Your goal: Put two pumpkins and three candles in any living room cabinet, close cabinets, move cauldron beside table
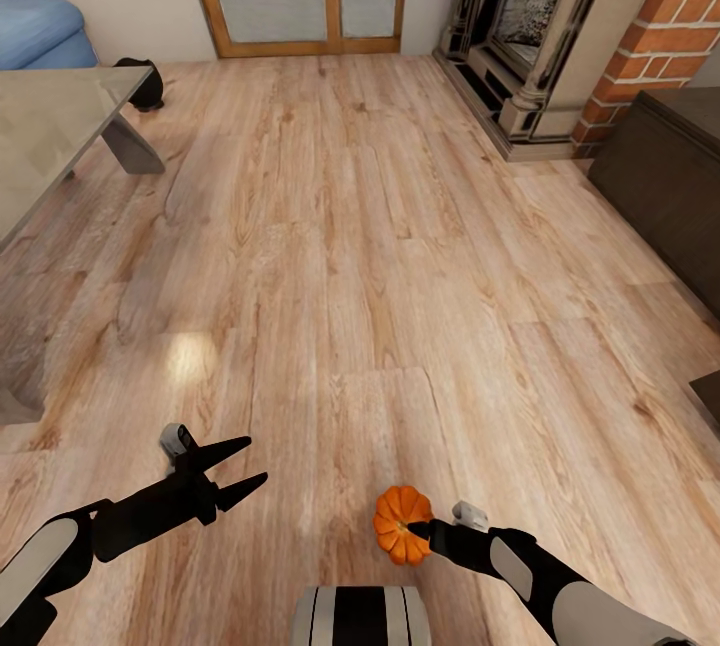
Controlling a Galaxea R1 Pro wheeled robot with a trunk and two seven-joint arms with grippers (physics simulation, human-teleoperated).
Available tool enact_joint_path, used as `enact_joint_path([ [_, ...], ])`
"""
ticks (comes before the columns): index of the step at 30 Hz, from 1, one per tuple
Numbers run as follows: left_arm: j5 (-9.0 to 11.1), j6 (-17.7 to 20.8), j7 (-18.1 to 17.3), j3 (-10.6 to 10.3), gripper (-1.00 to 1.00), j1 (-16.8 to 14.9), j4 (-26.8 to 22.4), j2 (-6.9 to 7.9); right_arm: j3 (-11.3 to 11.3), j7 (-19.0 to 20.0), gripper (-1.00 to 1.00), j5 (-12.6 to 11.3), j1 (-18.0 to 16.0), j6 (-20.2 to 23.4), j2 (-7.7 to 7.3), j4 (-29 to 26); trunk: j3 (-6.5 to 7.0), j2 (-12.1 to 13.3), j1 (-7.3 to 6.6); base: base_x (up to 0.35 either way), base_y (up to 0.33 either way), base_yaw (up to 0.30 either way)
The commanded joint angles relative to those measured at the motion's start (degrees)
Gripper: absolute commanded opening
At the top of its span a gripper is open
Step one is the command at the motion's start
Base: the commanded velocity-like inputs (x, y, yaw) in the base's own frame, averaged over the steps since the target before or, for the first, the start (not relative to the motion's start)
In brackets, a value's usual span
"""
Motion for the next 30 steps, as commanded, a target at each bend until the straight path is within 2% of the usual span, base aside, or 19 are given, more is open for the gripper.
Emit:
enact_joint_path([
  [1, -0.33, 0.03, -0.49, -0.09, 1.00, -0.04, 0.05, 0.04, 0.29, -0.02, 1.00, 0.64, 0.02, 0.04, 0.00, 0.07, -0.04, -0.01, 0.01, 0.007, 0.008, 0.000],
  [26, -0.33, 0.03, -0.49, -0.22, 1.00, -0.06, -0.03, -0.04, 0.26, 0.32, 1.00, 0.51, 0.02, -0.08, -0.02, -0.73, -0.04, -0.01, 0.01, 0.005, 0.000, 0.000],
  [30, -0.33, 0.03, -0.49, -0.26, 1.00, -0.04, -0.04, -0.05, 0.17, 0.30, 1.00, 0.50, -0.01, -1.90, -0.05, -0.73, -0.04, -0.01, 0.01, 0.000, 0.000, 0.000],
])
